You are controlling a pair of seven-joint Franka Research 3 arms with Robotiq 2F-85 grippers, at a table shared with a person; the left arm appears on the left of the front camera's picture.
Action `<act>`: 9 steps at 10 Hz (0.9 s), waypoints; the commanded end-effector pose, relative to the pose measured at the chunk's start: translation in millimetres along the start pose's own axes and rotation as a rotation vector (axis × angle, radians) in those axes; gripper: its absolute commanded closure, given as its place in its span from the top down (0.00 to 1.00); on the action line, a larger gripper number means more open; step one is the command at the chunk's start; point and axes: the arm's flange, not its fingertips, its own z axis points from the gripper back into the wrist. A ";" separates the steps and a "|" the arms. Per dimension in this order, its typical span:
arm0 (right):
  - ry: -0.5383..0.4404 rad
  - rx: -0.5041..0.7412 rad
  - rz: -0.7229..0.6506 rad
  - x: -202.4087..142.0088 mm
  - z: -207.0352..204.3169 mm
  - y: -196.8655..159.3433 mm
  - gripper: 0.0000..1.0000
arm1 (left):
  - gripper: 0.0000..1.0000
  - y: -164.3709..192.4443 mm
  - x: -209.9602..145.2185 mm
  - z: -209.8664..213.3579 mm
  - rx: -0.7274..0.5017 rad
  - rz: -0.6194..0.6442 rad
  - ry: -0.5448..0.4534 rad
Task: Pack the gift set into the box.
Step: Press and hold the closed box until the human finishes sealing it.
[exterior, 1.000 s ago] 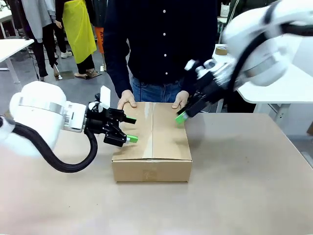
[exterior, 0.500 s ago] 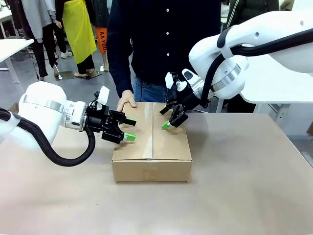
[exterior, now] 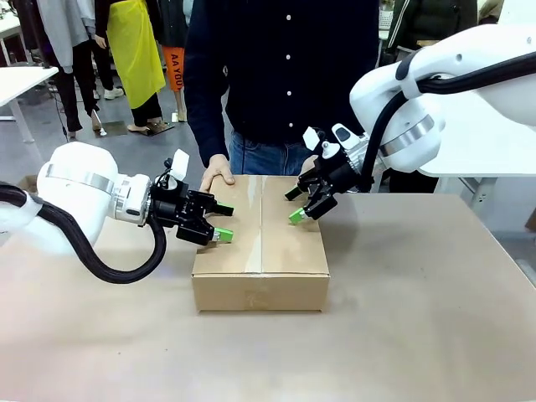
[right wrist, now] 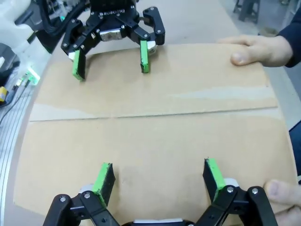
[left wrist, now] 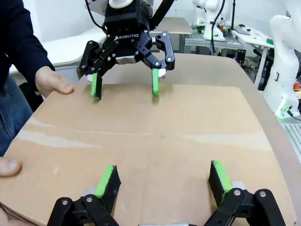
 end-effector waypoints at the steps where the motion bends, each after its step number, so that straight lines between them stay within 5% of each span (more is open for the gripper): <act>1: -0.008 -0.028 -0.044 -24.1 10.0 12.9 1.00 | 1.00 4.5 -7.2 -6.8 0.016 0.013 0.015; 3: 0.000 -0.082 -0.014 -33.8 -7.3 11.9 1.00 | 1.00 5.1 -10.8 -10.1 -0.045 0.099 0.032; 4: 0.010 -0.045 0.004 -37.3 -21.9 10.8 1.00 | 1.00 0.9 -0.8 -1.8 -0.002 0.008 0.000; 5: -0.018 -0.037 -0.039 -14.2 11.0 4.5 1.00 | 1.00 0.9 -0.8 -1.8 -0.002 0.008 0.000; 9: -0.018 -0.037 -0.039 -14.2 11.0 4.5 1.00 | 1.00 0.9 -0.8 -1.8 -0.002 0.008 0.000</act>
